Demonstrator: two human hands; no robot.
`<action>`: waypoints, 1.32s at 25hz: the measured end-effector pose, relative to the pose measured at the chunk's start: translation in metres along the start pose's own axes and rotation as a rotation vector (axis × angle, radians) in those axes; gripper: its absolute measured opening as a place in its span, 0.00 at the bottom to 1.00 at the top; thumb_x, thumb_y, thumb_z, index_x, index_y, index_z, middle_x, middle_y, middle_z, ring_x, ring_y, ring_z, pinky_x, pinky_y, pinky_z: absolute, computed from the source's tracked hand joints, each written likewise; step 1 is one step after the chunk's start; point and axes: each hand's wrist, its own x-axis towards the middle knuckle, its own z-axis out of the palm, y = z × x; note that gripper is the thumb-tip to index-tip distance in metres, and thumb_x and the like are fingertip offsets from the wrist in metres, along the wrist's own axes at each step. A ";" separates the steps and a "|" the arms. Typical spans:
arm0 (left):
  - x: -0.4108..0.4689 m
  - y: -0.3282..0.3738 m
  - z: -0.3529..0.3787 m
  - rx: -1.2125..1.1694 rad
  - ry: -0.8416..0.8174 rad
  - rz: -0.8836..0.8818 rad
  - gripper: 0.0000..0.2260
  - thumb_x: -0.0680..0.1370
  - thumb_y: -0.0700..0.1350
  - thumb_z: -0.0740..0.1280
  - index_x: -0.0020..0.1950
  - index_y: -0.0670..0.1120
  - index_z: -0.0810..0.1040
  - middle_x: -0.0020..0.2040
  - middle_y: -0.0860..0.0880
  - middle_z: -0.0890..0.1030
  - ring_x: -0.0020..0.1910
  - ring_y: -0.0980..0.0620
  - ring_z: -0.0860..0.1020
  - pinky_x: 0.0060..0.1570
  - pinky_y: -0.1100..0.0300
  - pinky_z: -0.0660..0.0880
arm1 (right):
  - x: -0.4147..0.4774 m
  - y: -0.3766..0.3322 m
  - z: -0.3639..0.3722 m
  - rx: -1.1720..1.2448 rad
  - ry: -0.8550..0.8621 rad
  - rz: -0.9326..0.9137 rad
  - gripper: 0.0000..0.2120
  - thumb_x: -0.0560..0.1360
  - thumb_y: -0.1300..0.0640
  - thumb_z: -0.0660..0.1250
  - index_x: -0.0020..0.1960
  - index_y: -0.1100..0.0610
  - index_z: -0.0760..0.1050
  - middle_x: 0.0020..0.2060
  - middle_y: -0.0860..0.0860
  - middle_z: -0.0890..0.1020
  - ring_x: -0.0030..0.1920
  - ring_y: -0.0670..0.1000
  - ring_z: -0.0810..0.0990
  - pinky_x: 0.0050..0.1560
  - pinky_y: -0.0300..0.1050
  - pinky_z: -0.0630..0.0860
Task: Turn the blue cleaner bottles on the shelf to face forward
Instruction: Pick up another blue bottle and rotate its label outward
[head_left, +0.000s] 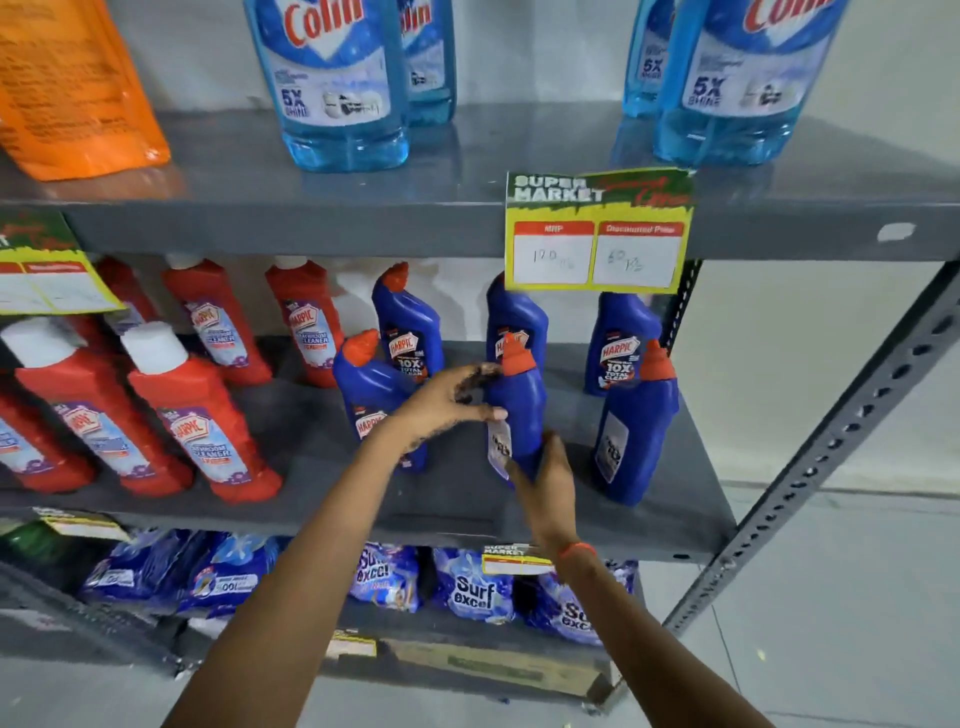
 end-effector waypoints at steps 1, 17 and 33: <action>0.000 0.002 -0.002 -0.008 0.007 0.006 0.21 0.69 0.35 0.73 0.54 0.57 0.75 0.56 0.56 0.78 0.53 0.66 0.77 0.56 0.69 0.72 | -0.001 0.000 -0.006 0.012 -0.026 -0.026 0.17 0.70 0.63 0.70 0.57 0.60 0.69 0.49 0.54 0.77 0.49 0.53 0.76 0.44 0.36 0.67; -0.006 0.029 0.053 0.231 0.717 -0.060 0.23 0.62 0.62 0.74 0.41 0.44 0.76 0.38 0.48 0.82 0.36 0.49 0.79 0.36 0.57 0.74 | 0.001 -0.029 -0.004 -0.367 -0.182 -0.094 0.56 0.62 0.50 0.76 0.74 0.62 0.41 0.71 0.61 0.60 0.70 0.60 0.61 0.70 0.51 0.62; 0.011 0.009 0.029 -0.253 0.337 0.070 0.17 0.63 0.40 0.78 0.47 0.49 0.77 0.44 0.50 0.83 0.43 0.57 0.82 0.46 0.62 0.79 | 0.038 -0.020 -0.038 0.175 -0.332 0.082 0.22 0.70 0.69 0.68 0.58 0.50 0.69 0.52 0.56 0.80 0.51 0.53 0.80 0.53 0.48 0.79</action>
